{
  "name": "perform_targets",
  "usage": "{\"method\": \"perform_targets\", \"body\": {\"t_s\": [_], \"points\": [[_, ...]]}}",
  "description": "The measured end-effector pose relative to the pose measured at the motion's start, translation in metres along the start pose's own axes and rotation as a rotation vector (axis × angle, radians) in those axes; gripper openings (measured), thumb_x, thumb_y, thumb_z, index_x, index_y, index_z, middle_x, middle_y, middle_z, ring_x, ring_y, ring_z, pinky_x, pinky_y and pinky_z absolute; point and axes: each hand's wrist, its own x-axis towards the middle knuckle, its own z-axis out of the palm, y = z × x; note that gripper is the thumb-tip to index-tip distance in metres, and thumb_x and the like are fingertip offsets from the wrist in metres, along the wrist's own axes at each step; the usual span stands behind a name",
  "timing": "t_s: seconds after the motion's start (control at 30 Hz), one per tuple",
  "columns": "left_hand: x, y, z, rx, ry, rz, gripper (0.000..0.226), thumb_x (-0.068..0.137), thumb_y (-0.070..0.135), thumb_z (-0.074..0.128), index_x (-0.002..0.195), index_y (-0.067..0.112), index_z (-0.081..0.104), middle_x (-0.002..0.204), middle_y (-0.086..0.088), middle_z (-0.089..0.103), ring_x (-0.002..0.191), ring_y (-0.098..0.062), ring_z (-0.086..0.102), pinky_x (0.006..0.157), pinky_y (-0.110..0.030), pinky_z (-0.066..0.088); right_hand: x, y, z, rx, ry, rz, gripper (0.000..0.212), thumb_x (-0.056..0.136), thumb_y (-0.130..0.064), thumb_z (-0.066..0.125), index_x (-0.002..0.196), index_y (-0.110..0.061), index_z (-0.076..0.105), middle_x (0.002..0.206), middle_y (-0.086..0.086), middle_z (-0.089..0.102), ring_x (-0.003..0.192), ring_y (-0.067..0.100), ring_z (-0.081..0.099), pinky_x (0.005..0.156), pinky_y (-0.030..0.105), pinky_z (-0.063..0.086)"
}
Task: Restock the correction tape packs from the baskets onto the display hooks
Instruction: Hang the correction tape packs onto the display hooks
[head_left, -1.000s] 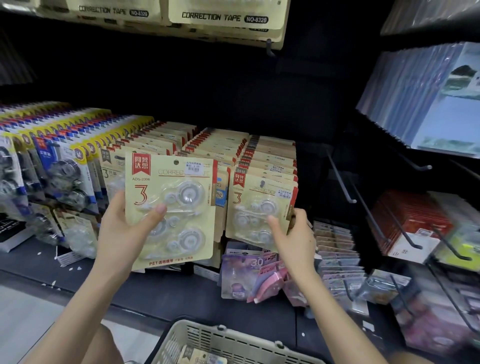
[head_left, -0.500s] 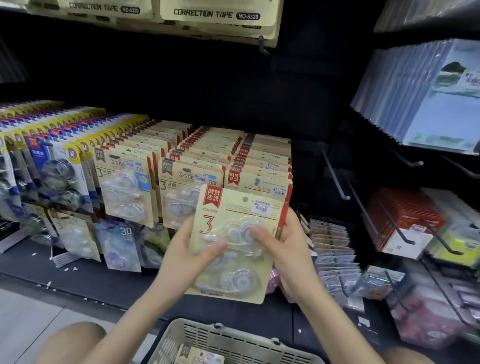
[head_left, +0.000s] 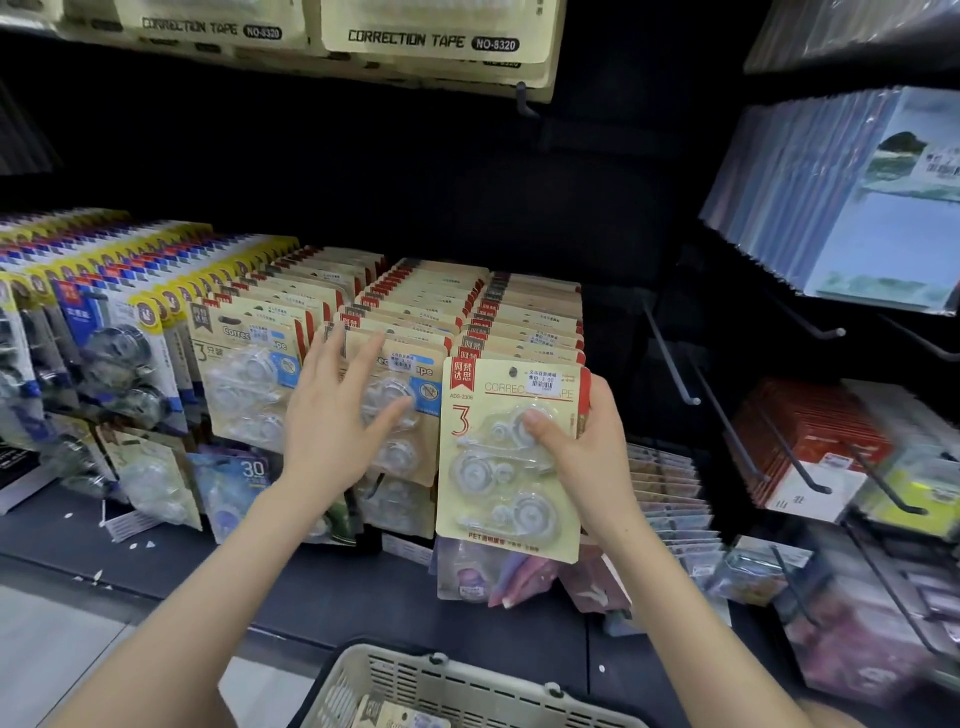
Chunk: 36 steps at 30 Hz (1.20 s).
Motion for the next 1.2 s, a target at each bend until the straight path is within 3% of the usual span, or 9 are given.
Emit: {"method": "perform_targets", "body": {"t_s": [0.13, 0.23, 0.4, 0.53, 0.67, 0.87, 1.03, 1.2], "points": [[0.007, -0.007, 0.012, 0.077, -0.05, 0.068, 0.076, 0.088, 0.064, 0.055, 0.149, 0.022, 0.041, 0.157, -0.022, 0.028, 0.145, -0.045, 0.022, 0.106, -0.06, 0.036, 0.005, 0.007, 0.002, -0.036, 0.009, 0.035, 0.049, 0.087, -0.013, 0.072, 0.127, -0.026, 0.045, 0.112, -0.02, 0.06, 0.102, -0.01, 0.059, 0.082, 0.012, 0.048], [0.007, -0.009, 0.019, 0.069, -0.058, 0.054, 0.074, 0.087, 0.05, 0.063, 0.151, 0.025, 0.037, 0.161, -0.018, 0.021, 0.148, -0.042, 0.016, 0.107, -0.058, 0.035, 0.005, 0.012, 0.004, -0.106, 0.058, 0.066, 0.047, 0.087, -0.018, 0.073, 0.124, -0.023, 0.045, 0.109, -0.018, 0.062, 0.1, -0.002, 0.062, 0.083, 0.021, 0.048], [0.007, -0.009, 0.023, 0.089, -0.053, 0.056, 0.074, 0.086, 0.049, 0.066, 0.151, 0.025, 0.039, 0.16, -0.019, 0.023, 0.147, -0.044, 0.019, 0.104, -0.06, 0.038, 0.002, 0.016, 0.009, -0.667, 0.121, 0.091, 0.046, 0.087, -0.057, 0.062, 0.102, -0.021, 0.038, 0.08, -0.015, 0.054, 0.065, 0.009, 0.052, 0.058, 0.03, 0.035], [0.007, -0.007, 0.022, 0.105, -0.042, 0.054, 0.074, 0.084, 0.044, 0.072, 0.148, 0.022, 0.043, 0.157, -0.022, 0.028, 0.145, -0.047, 0.022, 0.101, -0.061, 0.04, 0.001, 0.025, 0.005, -0.813, 0.122, 0.104, 0.055, 0.085, -0.072, 0.05, 0.095, -0.019, 0.038, 0.07, -0.011, 0.051, 0.057, 0.005, 0.048, 0.051, 0.026, 0.031], [0.004, -0.006, 0.019, 0.116, 0.018, 0.09, 0.071, 0.085, 0.045, 0.07, 0.147, 0.02, 0.046, 0.153, -0.028, 0.034, 0.142, -0.05, 0.027, 0.105, -0.061, 0.036, -0.006, 0.035, -0.002, -0.798, 0.136, 0.087, 0.053, 0.085, -0.07, 0.053, 0.098, -0.02, 0.041, 0.074, -0.011, 0.054, 0.064, 0.012, 0.055, 0.058, 0.03, 0.035], [-0.058, -0.02, 0.024, 0.039, 0.104, 0.01, 0.056, 0.093, 0.043, 0.053, 0.141, 0.013, 0.049, 0.143, -0.026, 0.045, 0.131, -0.045, 0.043, 0.102, -0.054, 0.04, -0.064, 0.084, -0.021, -0.582, 0.279, 0.069, 0.034, 0.087, -0.05, 0.066, 0.085, -0.022, 0.047, 0.067, -0.013, 0.055, 0.063, 0.003, 0.053, 0.061, 0.03, 0.033], [-0.16, -0.052, 0.056, 0.096, -0.136, -0.101, 0.053, 0.095, 0.04, 0.044, 0.131, 0.003, 0.056, 0.132, -0.027, 0.052, 0.12, -0.045, 0.051, 0.093, -0.054, 0.047, -0.15, 0.156, -0.019, -0.554, 0.246, 0.182, 0.029, 0.09, -0.041, 0.065, 0.077, -0.021, 0.049, 0.058, -0.011, 0.054, 0.058, 0.019, 0.056, 0.059, 0.032, 0.039], [-0.255, -0.097, 0.087, 0.185, -0.467, -0.213, 0.058, 0.095, 0.045, 0.039, 0.127, 0.0, 0.059, 0.122, -0.035, 0.056, 0.11, -0.053, 0.057, 0.085, -0.058, 0.052, -0.213, 0.237, 0.005, -0.56, -0.153, 0.55, 0.019, 0.093, -0.033, 0.065, 0.083, -0.02, 0.055, 0.071, -0.011, 0.06, 0.074, 0.019, 0.062, 0.069, 0.032, 0.044]]}}
